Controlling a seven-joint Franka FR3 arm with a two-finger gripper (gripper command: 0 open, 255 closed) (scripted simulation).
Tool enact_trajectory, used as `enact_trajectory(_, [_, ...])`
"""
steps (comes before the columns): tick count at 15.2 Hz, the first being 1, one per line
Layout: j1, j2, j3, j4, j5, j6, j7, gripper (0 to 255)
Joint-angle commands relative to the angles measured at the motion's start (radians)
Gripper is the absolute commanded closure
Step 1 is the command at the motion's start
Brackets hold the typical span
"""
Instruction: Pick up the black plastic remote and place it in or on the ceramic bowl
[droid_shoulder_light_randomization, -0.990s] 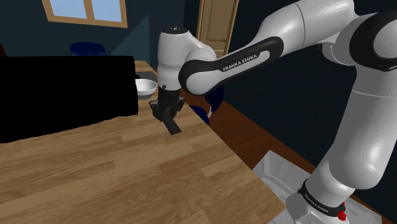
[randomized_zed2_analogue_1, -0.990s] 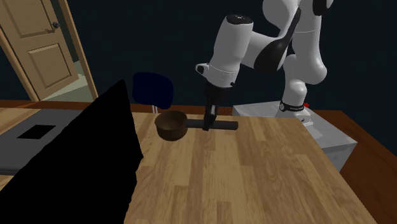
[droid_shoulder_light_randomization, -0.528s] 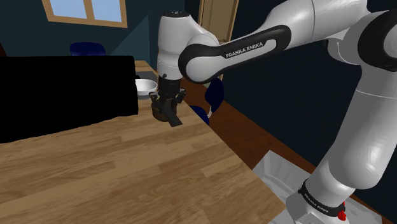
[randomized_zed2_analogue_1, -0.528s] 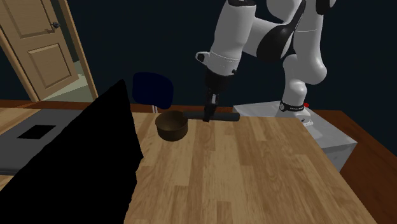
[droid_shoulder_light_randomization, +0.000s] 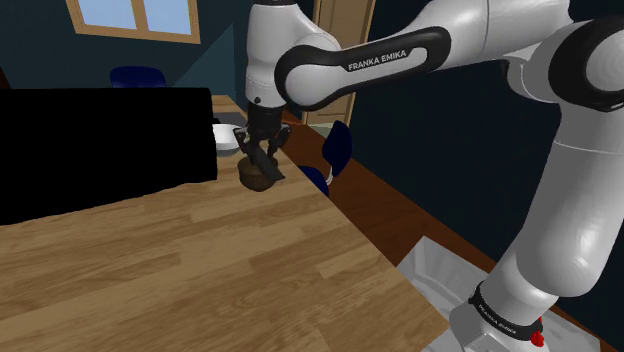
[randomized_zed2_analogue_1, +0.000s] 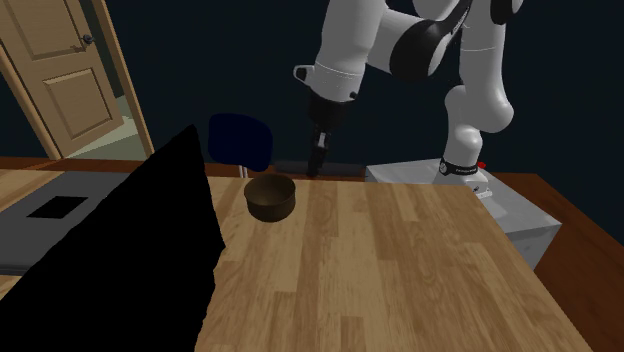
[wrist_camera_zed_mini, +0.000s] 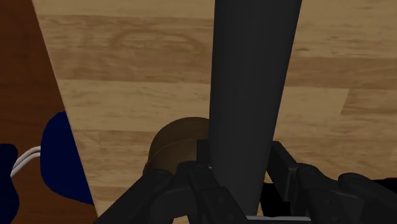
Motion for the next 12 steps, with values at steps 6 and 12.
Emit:
enact_trajectory(6, [-0.006,0.193,-0.055,0.242,-0.068,-0.054,-0.090,255])
enact_trajectory(12, [-0.002,0.283,-0.080,0.329,-0.095,-0.049,-0.120,255])
